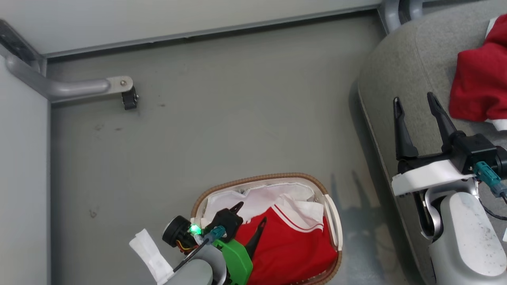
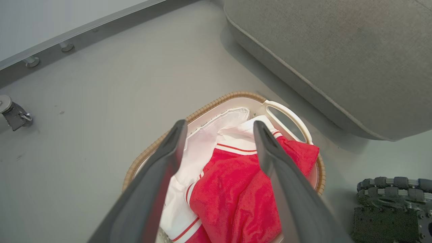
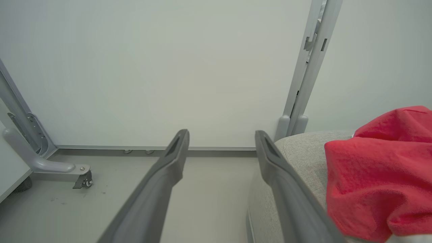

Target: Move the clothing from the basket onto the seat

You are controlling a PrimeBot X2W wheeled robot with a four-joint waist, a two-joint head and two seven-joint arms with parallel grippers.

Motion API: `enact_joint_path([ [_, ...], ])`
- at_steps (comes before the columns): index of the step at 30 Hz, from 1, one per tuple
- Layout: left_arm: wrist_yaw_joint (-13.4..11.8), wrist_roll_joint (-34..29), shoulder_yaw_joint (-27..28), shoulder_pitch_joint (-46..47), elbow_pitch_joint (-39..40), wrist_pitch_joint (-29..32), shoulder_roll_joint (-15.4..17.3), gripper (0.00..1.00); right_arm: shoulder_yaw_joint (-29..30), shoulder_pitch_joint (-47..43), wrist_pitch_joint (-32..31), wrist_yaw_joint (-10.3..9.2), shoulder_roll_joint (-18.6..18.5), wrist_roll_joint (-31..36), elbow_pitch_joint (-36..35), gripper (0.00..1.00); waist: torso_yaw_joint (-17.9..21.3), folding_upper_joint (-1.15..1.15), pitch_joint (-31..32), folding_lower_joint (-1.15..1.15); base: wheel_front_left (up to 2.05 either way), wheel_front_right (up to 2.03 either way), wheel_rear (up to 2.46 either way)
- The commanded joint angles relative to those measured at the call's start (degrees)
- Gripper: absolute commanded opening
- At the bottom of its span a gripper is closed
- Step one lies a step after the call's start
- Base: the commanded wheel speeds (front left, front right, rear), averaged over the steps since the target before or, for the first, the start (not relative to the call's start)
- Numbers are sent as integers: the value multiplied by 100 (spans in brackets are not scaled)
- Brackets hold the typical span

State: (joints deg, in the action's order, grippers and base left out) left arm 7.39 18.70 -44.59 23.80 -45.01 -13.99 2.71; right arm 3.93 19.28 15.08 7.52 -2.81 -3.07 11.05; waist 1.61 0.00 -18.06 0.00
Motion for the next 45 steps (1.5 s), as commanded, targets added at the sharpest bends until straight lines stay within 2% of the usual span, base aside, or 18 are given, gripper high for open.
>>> enact_joint_path([
  [1, 11, 69, -130, 253, -162, 59, 34, 100, -23, 128, 13, -6, -14, -41, -60, 100, 610, 0, -959, 0, 0, 0, 0],
  [13, -33, 89, -748, 1210, -1680, 469, 38, 100, -309, 612, 13, -7, -13, -392, -263, 100, 1283, 0, -2181, 0, 0, 0, 0],
  [22, -361, 132, -787, 1684, -2478, 689, 47, 100, -661, 854, 13, -6, -12, -659, -413, 100, 1604, 0, -2740, 0, 0, 0, 0],
  [32, -766, 266, -637, 2015, -2751, 711, 320, 100, -911, 947, 13, -7, -13, -617, -517, 100, 1839, 0, -3076, 0, 0, 0, 0],
  [38, -1004, 396, -563, 2105, -2841, 1056, 492, 100, -1018, 942, 13, -7, -13, -661, -549, 100, 1947, 0, -3166, 0, 0, 0, 0],
  [45, -957, 478, -582, 2054, -2871, 1615, 508, 100, -1116, 912, 13, -7, -14, -670, -568, 100, 2010, 0, -3222, 0, 0, 0, 0],
])
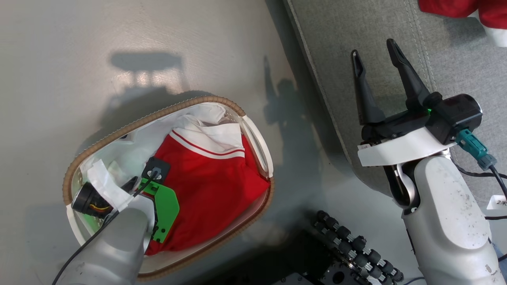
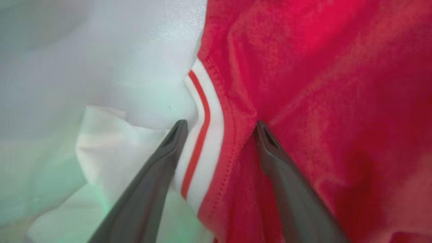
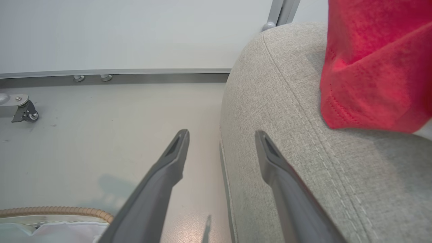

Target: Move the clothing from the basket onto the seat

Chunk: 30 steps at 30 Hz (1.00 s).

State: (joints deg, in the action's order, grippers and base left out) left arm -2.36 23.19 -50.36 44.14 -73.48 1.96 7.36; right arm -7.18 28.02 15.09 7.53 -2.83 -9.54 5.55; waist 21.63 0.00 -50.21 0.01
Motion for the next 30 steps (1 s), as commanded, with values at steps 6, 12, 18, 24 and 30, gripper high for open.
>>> enact_joint_path([
  [6, 91, 76, -54, -10, -24, 150, -39, 0, -17, 27, 11, -8, -12, -33, 44, 100, -8, 0, 58, -1, 0, 0, 0],
  [12, 295, 120, -100, -5, 95, -167, -184, 0, 73, -29, 11, -8, -13, 56, 141, 100, -149, 0, 356, -1, 0, 0, 0],
  [18, 538, 158, -186, -172, 310, -648, -317, 0, 214, -192, 11, -8, -15, 214, 280, 100, -419, 0, 924, -1, 0, 0, 0],
  [24, 745, 274, -279, -416, 611, -1136, -411, 0, 385, -416, 11, -8, -16, 486, 442, 100, -775, 0, 1708, -1, 0, 0, 0],
  [30, 893, 365, -454, -761, 1179, -1556, -445, 0, 621, -808, 11, -8, -20, 817, 620, 100, -1234, 0, 2711, -1, 0, 0, 0],
])
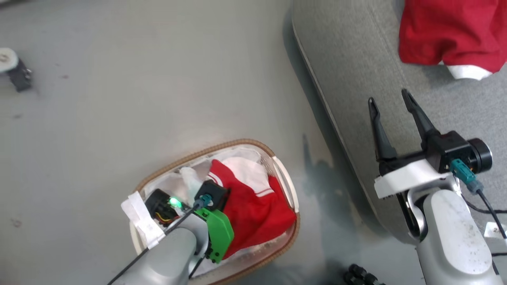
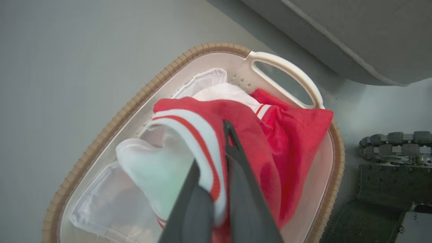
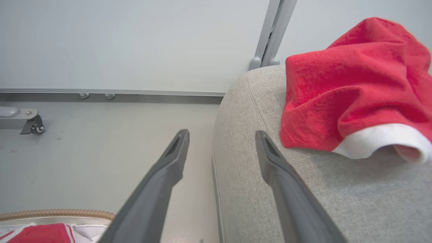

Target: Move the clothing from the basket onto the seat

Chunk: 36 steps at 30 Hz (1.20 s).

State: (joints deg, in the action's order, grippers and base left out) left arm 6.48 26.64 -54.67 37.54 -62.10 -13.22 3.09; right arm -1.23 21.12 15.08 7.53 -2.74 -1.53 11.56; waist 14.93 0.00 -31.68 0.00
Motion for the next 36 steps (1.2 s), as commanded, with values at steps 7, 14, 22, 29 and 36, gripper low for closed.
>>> enact_joint_path([
  [7, 69, 54, -61, -281, 816, -187, 137, 0, 221, -600, 12, -8, -29, 250, 186, 100, -970, 0, 1880, 0, 0, 0, 0],
  [14, 94, -37, -167, -189, 1732, -200, 646, 0, 221, -1011, 12, -8, -26, 314, 327, 100, -1196, 0, 2689, 0, 0, 0, 0],
  [22, 100, -19, -261, 456, 2808, 175, 1373, 0, 92, -1267, 12, -8, -25, 366, 422, 100, -1316, 0, 3241, 0, 0, 0, 0],
  [29, 96, 35, -112, 1175, 3505, 465, 1804, 0, -110, -1240, 12, -8, -25, 285, 465, 100, -1304, 0, 3405, 0, 0, 0, 0],
  [36, 96, 86, -4, 1753, 3792, 550, 1991, 0, -464, -1085, 12, -8, -25, 266, 507, 100, -1260, 0, 3485, 0, 0, 0, 0],
])
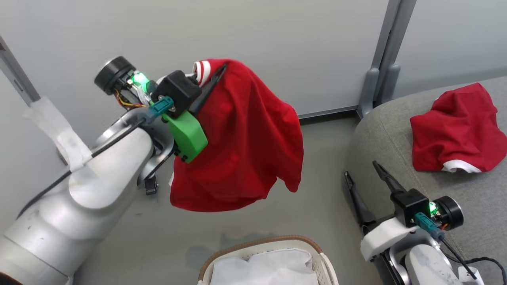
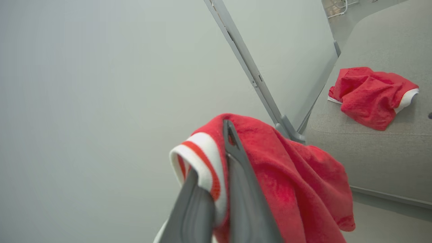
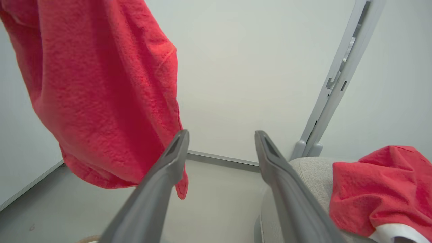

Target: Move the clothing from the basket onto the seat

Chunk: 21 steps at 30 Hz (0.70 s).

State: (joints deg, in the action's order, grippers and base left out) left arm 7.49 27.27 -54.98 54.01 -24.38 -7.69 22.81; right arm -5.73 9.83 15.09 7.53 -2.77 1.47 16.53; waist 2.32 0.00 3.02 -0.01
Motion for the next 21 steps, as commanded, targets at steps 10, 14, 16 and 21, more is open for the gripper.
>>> enact_joint_path([
  [10, -6, 68, -64, 667, 90, -29, -95, 0, -604, 401, 11, -8, -22, 21, 171, 100, -48, 0, 74, 1, 0, 0, 0],
  [14, -6, 78, -158, 812, 142, -64, -149, 0, -685, 552, 11, -8, -22, 79, 319, 100, -133, 0, 105, 1, 0, 0, 0],
  [16, -7, 91, -201, 871, 175, -94, -167, 0, -652, 640, 11, -8, -22, 125, 386, 100, -184, 0, 117, 1, 0, 0, 0],
  [21, -7, 134, -303, 946, 337, -149, -228, 0, -636, 837, 11, -8, -21, 241, 543, 100, -297, 0, 151, 1, 0, 0, 0],
])
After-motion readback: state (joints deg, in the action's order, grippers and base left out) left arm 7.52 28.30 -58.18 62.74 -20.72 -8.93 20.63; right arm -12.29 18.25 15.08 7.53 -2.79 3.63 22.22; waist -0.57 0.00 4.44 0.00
